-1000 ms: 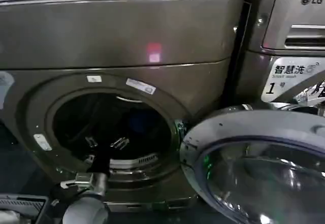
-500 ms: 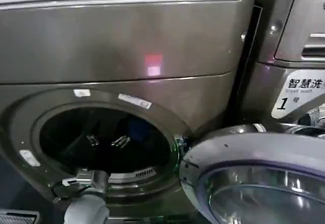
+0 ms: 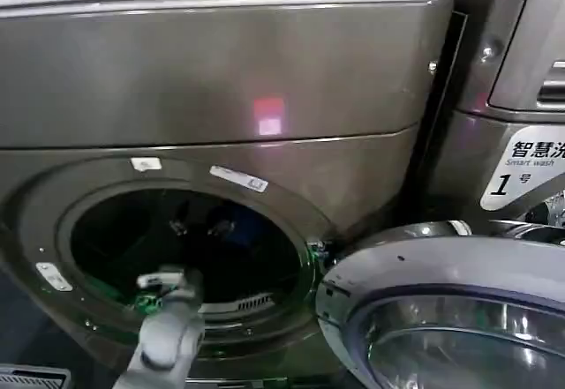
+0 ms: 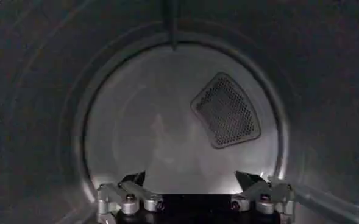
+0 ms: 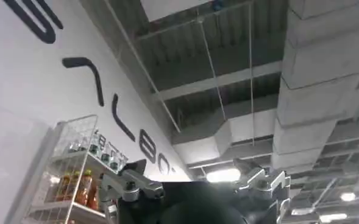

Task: Grasp the clothes from the dryer.

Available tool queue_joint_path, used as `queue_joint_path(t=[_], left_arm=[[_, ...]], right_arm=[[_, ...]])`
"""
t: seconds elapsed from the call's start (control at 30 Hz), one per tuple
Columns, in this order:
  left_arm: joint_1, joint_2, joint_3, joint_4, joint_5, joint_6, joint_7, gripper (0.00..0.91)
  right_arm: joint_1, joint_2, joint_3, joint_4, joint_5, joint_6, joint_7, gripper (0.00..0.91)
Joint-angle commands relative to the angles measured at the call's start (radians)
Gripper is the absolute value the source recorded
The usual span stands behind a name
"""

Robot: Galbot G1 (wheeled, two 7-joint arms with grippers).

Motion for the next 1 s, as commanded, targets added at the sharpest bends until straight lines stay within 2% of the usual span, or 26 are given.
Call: queue_joint_path(t=[0.03,0.2,0.3,0.33,0.47,0.6,0.83,1.0], left_arm=[[-0.331,-0.036,0.006,0.48,0.132,-0.034,0.253,0.907],[-0.41,0.01,0.076,0.637,0.136,-0.042,0.578,0.907],[-0.505,0.023,0.142,0.806,0.265,-0.12,0.762,0.907],[-0.55,0.023,0.164,0.879,0.386,-0.142,0.824,0.907],[-0.657,0.016,0.25,1.012,0.585,-0.212,0.967,0.907],[-0.728,0.012,0.319,1.06,0.681,-0.264,1.08,0.907],[-0.774,0.015,0.384,1.112,0.865,-0.377,1.094,0.907],[-0.77,0.016,0.412,1.11,0.97,-0.397,1.038,0.907]], right_arm=[[0.007,0.002,-0.009,0.011,0.004,-0.001,0.004,0.907],[-0.002,0.004,-0.001,0.013,0.01,-0.001,0.002,0.907],[-0.01,0.003,0.004,0.02,0.015,-0.003,0.003,0.907],[-0.013,0.004,0.008,0.018,0.014,-0.002,0.002,0.907],[-0.017,0.017,0.011,0.022,0.014,-0.001,0.002,0.907],[-0.015,0.016,0.009,0.024,0.014,-0.002,0.002,0.907],[-0.014,0.023,0.009,0.031,0.017,-0.002,0.002,0.907],[-0.016,0.032,0.008,0.039,0.02,-0.002,0.003,0.907]])
